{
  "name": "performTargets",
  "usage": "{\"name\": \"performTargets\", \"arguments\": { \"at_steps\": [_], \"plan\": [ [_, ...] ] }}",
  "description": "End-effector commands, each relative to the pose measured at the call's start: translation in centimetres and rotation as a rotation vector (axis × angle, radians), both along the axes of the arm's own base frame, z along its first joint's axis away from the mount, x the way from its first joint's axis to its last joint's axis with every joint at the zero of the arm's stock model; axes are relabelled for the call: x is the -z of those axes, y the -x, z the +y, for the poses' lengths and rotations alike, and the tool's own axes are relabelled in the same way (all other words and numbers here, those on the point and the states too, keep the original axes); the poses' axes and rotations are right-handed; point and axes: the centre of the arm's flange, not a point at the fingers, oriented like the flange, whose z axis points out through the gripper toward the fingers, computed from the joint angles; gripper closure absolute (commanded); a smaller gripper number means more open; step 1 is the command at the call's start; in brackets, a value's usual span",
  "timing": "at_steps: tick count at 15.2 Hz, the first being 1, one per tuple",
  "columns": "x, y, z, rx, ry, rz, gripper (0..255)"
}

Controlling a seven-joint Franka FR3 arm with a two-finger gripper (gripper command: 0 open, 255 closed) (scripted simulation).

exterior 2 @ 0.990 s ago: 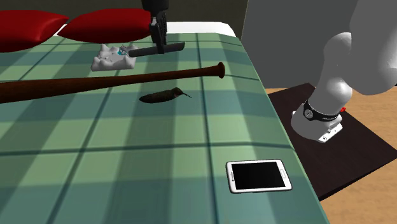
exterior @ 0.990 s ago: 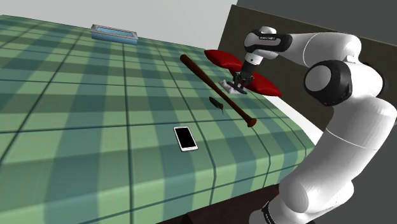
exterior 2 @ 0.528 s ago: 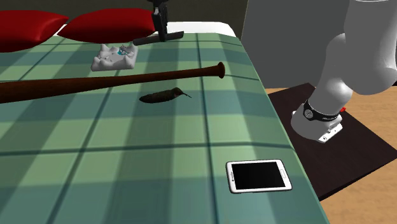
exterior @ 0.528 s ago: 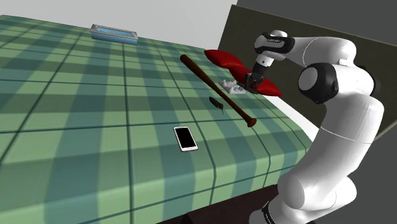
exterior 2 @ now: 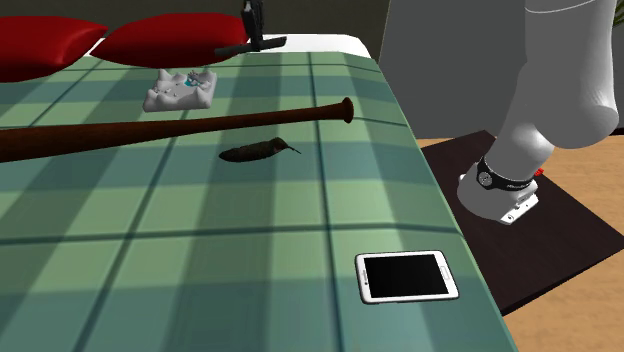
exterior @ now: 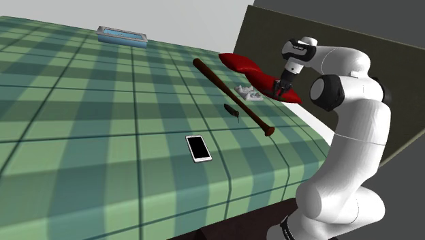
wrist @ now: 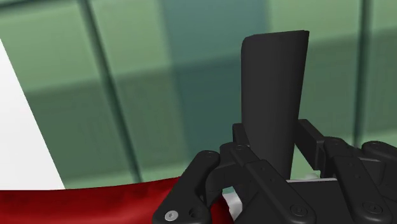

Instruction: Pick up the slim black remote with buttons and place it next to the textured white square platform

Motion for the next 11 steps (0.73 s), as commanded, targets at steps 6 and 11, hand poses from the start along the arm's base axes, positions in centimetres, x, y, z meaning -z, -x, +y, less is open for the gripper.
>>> {"name": "performTargets", "arguments": {
  "at_steps": [6,11],
  "plan": [
    [3.6,0.2,-0.3,-0.001,0.000,-0.001,255],
    [6.2,0.2,-0.3,-0.001,0.000,-0.001,255]
  ]
}}
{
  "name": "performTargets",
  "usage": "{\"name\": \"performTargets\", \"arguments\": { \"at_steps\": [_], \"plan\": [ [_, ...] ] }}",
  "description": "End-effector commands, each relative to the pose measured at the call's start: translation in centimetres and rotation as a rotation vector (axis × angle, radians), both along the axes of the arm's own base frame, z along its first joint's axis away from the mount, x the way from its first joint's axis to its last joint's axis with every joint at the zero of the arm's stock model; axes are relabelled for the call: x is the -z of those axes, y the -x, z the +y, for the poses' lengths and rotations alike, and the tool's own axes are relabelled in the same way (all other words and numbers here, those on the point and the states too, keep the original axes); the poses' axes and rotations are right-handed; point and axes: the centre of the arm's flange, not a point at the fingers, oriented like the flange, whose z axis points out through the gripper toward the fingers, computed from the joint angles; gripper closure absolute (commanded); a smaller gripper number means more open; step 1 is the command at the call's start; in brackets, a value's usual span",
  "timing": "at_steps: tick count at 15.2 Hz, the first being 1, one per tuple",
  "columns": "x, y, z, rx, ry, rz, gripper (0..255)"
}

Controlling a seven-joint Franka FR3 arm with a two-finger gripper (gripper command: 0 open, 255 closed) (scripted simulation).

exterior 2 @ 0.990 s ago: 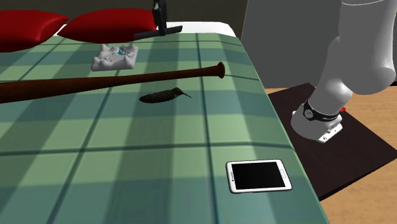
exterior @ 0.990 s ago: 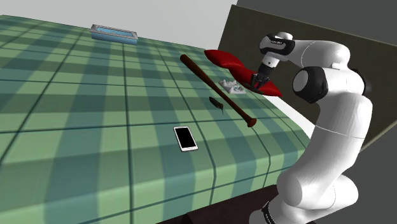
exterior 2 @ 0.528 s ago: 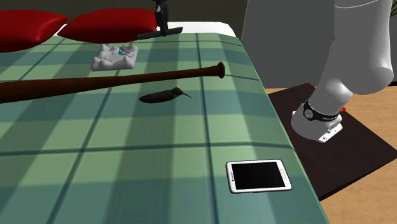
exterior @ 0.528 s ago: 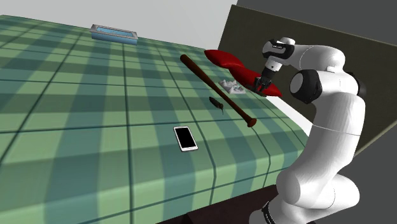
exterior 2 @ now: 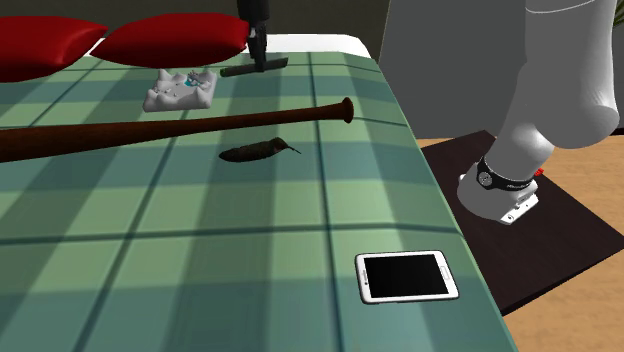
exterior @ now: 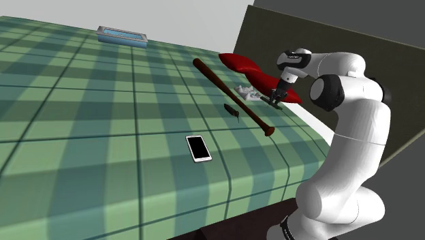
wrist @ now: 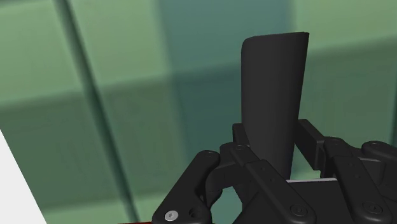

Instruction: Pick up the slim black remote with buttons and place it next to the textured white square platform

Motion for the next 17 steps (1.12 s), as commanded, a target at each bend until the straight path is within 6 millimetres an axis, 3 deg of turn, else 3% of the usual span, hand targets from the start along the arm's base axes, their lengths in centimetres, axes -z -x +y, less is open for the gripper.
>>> {"name": "performTargets", "arguments": {
  "at_steps": [1,7,15,16,17],
  "plan": [
    [1.1,-0.1,-0.1,0.000,0.001,-0.001,255],
    [4.6,-0.1,-0.1,0.000,0.001,-0.001,255],
    [4.6,-0.1,-0.1,0.000,0.001,-0.001,255],
    [4.6,-0.1,-0.1,0.000,0.001,-0.001,0],
    [4.6,-0.1,-0.1,0.000,0.001,-0.001,0]
  ]
}}
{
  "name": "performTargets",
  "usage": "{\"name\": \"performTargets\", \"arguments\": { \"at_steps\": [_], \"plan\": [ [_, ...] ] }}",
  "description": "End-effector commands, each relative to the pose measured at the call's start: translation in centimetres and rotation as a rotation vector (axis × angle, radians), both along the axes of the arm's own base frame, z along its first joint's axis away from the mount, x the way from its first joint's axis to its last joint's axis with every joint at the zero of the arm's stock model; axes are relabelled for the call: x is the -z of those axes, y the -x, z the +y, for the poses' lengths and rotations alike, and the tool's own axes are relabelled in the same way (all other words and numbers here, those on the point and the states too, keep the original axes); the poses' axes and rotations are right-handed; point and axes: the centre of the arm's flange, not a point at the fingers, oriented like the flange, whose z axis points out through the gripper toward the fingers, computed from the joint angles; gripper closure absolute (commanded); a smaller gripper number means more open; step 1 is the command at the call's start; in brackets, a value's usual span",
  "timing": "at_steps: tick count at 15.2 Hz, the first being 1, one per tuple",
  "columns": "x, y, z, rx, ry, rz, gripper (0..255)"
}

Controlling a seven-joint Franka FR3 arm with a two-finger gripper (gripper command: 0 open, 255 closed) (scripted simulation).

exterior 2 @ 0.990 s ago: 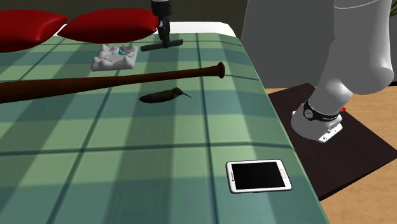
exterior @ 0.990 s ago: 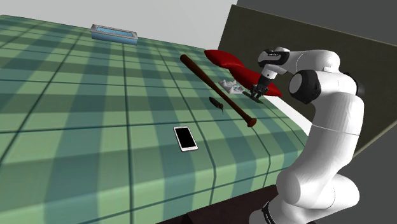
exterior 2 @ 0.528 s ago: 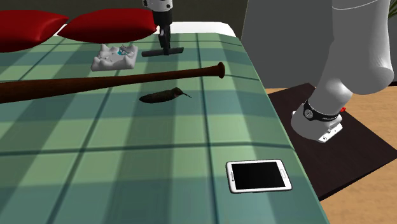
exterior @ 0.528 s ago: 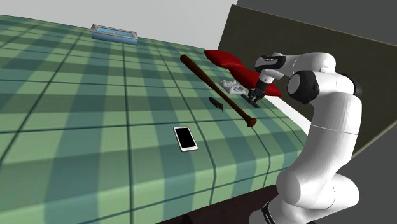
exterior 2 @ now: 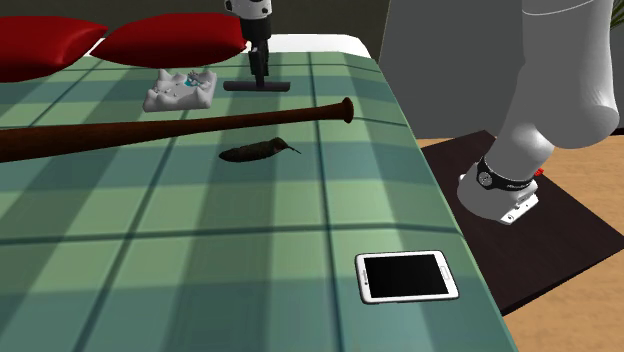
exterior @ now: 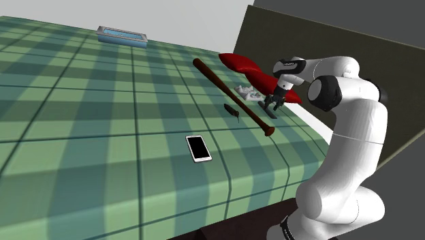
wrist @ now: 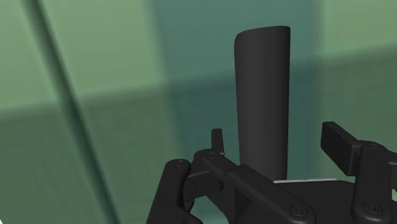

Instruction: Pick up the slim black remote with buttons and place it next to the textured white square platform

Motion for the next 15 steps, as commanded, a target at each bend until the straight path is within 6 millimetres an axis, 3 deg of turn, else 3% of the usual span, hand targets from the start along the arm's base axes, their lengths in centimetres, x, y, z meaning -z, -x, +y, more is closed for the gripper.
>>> {"name": "performTargets", "arguments": {
  "at_steps": [1,4,8,15],
  "plan": [
    [0.0,0.0,0.0,0.000,0.000,0.000,0],
    [0.0,0.0,0.0,0.000,0.000,0.000,0],
    [-5.0,0.1,-0.4,0.000,0.000,0.000,0],
    [-5.0,0.1,-0.4,0.000,0.000,0.000,0]
  ]
}}
